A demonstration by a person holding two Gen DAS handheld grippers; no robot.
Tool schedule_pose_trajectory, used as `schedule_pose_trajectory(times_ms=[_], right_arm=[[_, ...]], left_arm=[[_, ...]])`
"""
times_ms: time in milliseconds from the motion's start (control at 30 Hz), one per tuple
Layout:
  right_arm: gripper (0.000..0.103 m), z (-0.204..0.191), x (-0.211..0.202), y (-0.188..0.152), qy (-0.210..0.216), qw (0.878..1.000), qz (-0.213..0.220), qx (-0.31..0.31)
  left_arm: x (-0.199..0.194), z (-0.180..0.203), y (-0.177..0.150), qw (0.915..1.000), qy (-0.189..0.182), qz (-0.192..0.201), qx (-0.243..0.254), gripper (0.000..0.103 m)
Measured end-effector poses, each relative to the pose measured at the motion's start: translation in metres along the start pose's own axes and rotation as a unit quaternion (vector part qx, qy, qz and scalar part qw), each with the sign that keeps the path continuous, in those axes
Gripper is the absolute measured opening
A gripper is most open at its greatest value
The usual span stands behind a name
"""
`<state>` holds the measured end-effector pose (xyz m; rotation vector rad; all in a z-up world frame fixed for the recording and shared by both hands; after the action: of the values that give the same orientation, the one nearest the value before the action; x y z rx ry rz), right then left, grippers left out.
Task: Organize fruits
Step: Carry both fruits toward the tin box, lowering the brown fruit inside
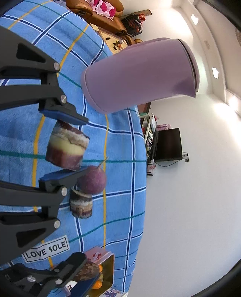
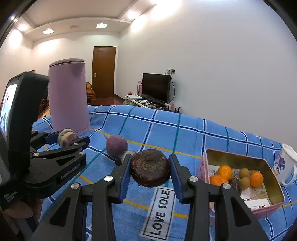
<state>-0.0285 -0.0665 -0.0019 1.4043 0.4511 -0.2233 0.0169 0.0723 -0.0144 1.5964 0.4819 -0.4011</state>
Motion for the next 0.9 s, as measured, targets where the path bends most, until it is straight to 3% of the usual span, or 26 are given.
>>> schedule_pose_trajectory(times_ms=[900], right_arm=[[0.042,0.044,-0.011,-0.01,-0.04,0.999,-0.01,0.012]], left_arm=[[-0.019,0.062,-0.007,0.9988,-0.038,-0.006,0.03,0.048]])
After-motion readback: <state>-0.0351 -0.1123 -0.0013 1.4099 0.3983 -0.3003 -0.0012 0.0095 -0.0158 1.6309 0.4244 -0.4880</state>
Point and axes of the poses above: each gripper's, at about its wrist camera, not at the fingertips, and x roughly the way its jaws point, z to its right, y to its top, the point moved 2 cm from there along x, roughly the way its jaws point, and after that the axes turned 1 degree about z, right-handed, at the moved point
